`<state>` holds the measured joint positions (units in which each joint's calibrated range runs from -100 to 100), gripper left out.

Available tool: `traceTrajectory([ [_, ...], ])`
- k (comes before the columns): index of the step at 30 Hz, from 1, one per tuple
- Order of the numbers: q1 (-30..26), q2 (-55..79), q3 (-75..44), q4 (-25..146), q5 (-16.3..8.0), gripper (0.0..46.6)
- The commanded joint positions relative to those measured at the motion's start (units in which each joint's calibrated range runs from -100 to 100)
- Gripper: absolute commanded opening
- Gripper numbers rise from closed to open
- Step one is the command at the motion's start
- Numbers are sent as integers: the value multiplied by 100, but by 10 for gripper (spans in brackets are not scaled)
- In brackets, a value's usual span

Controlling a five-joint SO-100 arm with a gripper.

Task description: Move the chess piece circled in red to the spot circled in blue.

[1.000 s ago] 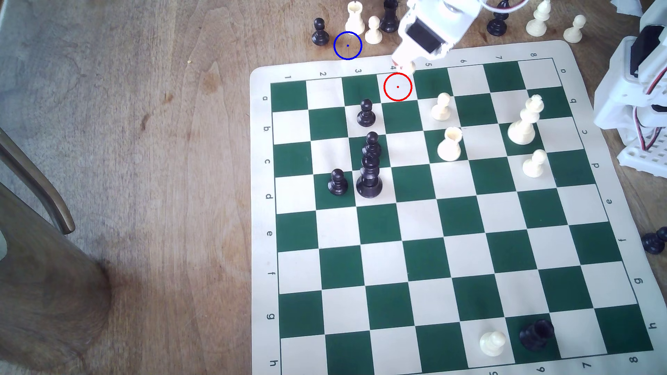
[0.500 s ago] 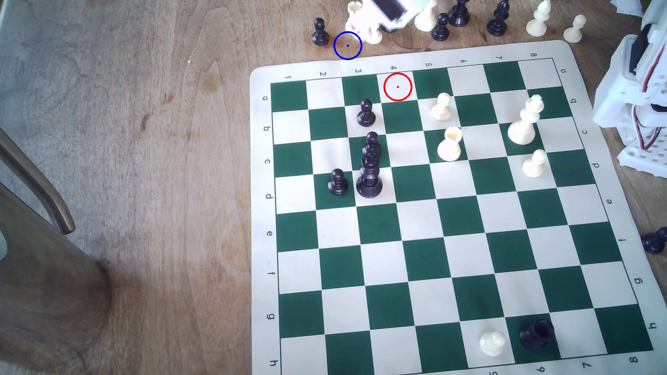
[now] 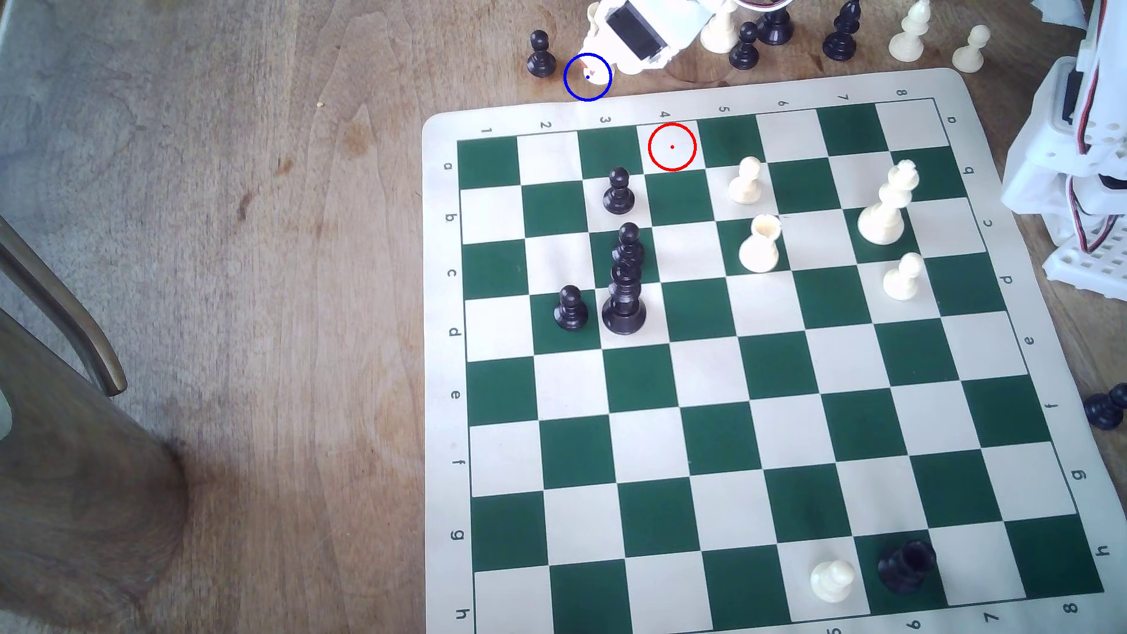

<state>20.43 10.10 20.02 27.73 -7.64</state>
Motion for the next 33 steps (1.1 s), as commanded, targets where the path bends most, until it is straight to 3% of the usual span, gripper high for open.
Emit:
traceTrajectory([
  [1,89,9,-470,-193,20,2],
  [26,57,400,-615,-62,88,3],
  [28,57,408,-615,-62,88,26],
  [31,96,417,-615,-78,63,125],
  [33,128,417,-615,-119,44,154],
])
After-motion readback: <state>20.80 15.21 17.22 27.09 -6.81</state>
